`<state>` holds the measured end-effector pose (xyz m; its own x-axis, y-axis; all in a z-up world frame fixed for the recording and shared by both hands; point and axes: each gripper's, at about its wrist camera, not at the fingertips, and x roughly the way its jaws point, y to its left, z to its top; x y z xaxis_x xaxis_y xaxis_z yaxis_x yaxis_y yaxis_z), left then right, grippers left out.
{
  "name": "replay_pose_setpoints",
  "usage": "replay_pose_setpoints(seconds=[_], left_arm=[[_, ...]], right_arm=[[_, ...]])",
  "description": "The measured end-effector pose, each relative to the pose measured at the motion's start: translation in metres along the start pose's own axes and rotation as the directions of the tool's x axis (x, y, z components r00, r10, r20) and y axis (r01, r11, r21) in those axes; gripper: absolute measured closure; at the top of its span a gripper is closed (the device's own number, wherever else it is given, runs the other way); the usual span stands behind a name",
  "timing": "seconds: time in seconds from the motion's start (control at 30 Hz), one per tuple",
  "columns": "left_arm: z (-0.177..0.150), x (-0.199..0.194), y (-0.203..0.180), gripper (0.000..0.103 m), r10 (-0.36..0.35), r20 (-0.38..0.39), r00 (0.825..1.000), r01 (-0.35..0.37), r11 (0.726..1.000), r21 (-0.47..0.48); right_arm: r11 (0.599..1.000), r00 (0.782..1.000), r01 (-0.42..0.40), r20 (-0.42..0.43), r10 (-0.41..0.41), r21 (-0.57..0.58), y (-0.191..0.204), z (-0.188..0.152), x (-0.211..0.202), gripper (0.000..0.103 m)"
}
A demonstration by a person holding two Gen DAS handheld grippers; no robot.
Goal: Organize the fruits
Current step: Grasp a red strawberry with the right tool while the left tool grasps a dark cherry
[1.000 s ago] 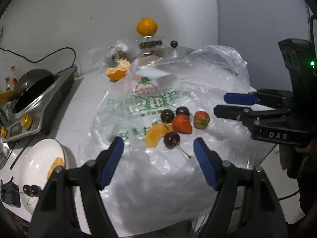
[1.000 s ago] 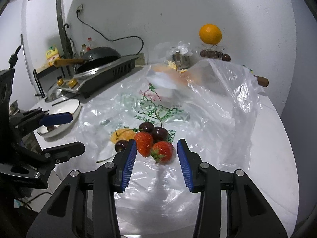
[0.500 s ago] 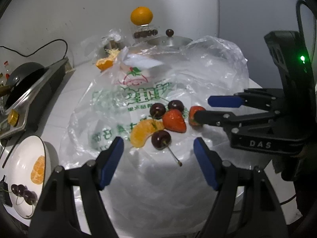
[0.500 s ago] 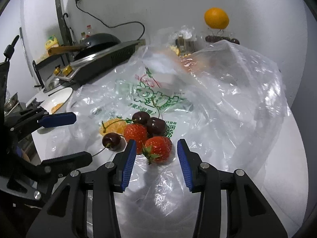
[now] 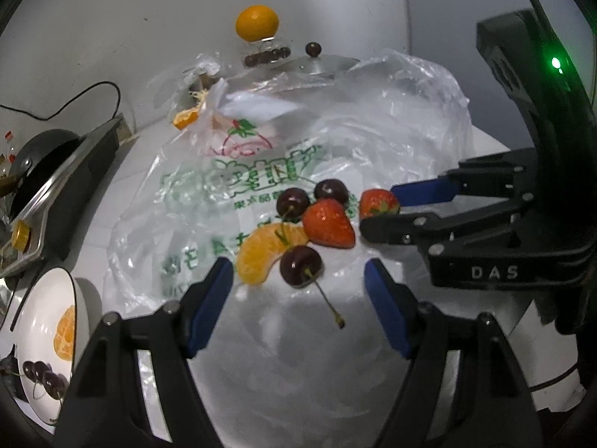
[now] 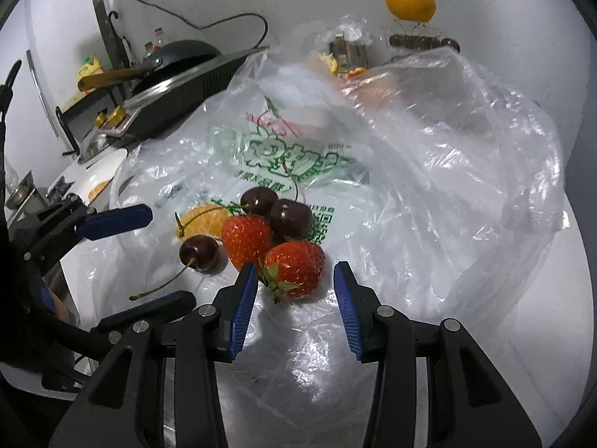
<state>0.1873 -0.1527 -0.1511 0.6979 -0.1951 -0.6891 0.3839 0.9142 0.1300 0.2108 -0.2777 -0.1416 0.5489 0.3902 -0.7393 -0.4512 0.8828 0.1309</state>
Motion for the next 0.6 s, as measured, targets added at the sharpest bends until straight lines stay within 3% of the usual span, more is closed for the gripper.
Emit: replay_pose_setpoints(seconds=[0.13,0.33,0.4,0.47,0.53,0.6], left_arm=[[0.001,0.005,-0.005,0.029,0.006,-0.008,1.000,-0.006,1.000,0.020],[0.004,0.012,-0.009,0.030,0.010,-0.018,1.000,-0.010,1.000,0.026],[0.004,0.013,-0.010,0.038,0.010,-0.022,1.000,-0.009,1.000,0.030],[0.005,0.014,-0.010,0.039,0.007,-0.026,1.000,-0.006,1.000,0.028],[0.006,0.015,-0.009,0.049,-0.004,-0.034,0.999,0.005,1.000,0.021],[0.007,0.018,-0.007,0.050,-0.024,-0.042,0.999,0.024,1.000,0.009]], right_arm=[[1.000,1.000,0.005,-0.003,-0.005,-0.018,0.003,0.000,0.002,0.068],[1.000,0.999,-0.028,0.043,0.028,0.000,-0.002,-0.002,-0.009,0.069],[0.999,0.998,-0.040,0.056,0.040,0.003,-0.003,-0.002,-0.012,0.069],[0.999,0.996,-0.051,0.068,0.050,0.004,-0.003,-0.004,-0.016,0.069],[0.999,0.996,-0.054,0.073,0.054,0.005,-0.004,-0.006,-0.018,0.069],[0.998,0.996,-0.058,0.072,0.057,0.005,-0.004,-0.007,-0.019,0.069]])
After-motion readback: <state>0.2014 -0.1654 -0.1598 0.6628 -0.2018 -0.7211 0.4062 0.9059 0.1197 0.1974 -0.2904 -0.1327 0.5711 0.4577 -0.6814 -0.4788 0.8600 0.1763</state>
